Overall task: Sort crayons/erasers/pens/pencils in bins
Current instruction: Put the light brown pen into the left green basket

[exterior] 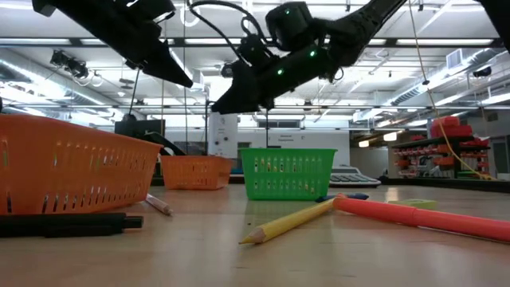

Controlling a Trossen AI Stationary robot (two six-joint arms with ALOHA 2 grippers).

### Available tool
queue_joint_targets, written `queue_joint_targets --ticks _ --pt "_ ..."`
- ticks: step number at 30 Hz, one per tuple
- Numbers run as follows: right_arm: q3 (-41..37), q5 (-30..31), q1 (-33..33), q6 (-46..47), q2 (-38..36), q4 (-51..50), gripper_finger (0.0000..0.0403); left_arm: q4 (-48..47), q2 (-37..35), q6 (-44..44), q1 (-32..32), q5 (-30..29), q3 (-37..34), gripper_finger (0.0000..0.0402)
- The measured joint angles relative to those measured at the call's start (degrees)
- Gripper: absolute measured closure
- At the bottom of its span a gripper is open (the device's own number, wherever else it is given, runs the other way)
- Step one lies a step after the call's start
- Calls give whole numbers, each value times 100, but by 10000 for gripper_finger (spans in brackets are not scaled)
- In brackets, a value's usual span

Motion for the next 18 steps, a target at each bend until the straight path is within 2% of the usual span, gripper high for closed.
queue_joint_targets --ticks 6,12,18 --pt "1 15 189 627 -802 -1634 221 -71 0 47 -100 -2 0 369" --pt "1 0 721 956 -1744 -3415 221 -67 2 74 -197 0 2 371" --pt "-675 26 1376 1925 -2492 -3718 221 -53 2 60 -197 0 2 378"
